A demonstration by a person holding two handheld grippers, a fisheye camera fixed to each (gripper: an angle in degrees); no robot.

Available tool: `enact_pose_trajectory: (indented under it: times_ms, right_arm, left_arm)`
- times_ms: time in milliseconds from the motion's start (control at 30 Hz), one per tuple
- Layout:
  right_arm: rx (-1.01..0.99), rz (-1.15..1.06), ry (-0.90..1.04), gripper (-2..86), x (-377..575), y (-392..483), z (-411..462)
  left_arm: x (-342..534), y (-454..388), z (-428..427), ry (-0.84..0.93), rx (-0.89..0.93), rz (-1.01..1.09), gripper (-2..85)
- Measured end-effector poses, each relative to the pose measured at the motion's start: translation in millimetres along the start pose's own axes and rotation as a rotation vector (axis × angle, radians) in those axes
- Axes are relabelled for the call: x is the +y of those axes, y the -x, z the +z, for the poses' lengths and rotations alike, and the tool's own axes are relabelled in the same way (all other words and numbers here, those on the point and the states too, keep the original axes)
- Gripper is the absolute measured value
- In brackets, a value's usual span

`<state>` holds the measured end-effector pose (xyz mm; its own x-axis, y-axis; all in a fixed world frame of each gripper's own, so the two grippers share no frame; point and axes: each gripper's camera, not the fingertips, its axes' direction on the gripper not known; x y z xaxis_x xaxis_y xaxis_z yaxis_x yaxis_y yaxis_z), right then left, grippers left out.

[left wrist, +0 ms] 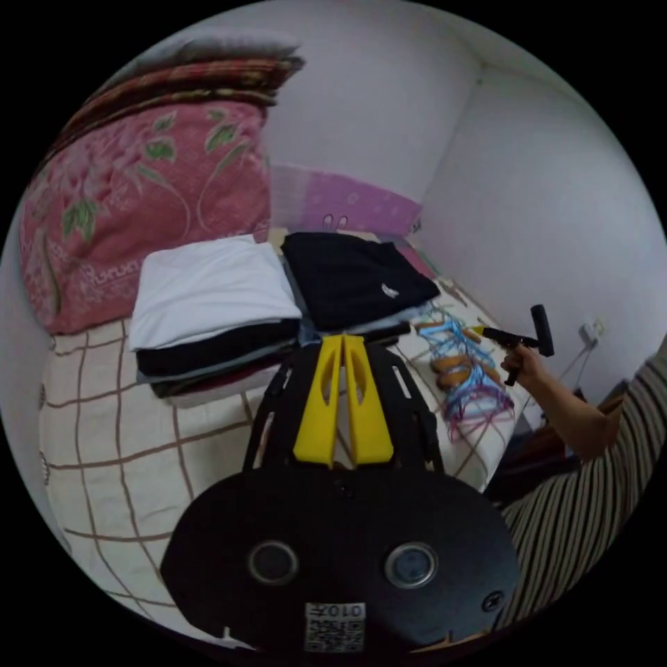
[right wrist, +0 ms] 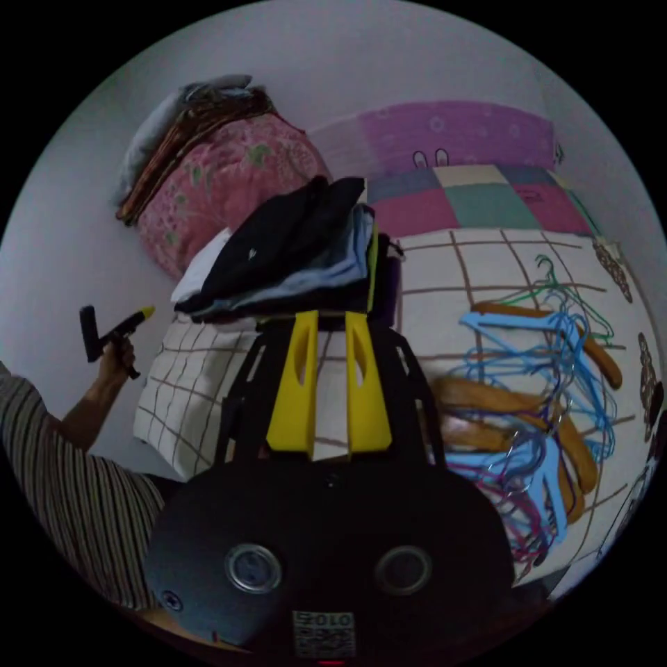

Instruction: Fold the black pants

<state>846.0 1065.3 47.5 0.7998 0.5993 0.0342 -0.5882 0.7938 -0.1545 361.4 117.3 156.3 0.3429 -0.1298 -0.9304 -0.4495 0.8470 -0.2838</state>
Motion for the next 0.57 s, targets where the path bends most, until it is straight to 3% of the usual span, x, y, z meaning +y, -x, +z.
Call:
enact_pose_trajectory:
  times_ms: [133,267,467,567]
  right_arm:
    - [0.035,-0.080,0.129,5.9,101.6,96.5,-12.1]
    - [0.109,-0.223,0.131,4.2,170.1,179.6,-40.4]
    - [0.201,-0.403,-0.137,2.9,252.5,282.5,-138.4]
    - [0.193,-0.411,-0.266,3.0,301.1,327.5,-193.4]
  left_arm:
    - [45.7,-76.9,-22.0,0.077,-0.017,0.126,-0.1]
    - [92.5,-153.7,-48.6,0.037,-0.112,0.263,-0.2]
    - [147.8,-244.5,-102.2,-0.152,-0.109,0.522,-0.1]
    - [176.5,-264.5,-133.0,-0.249,-0.014,0.535,0.0]
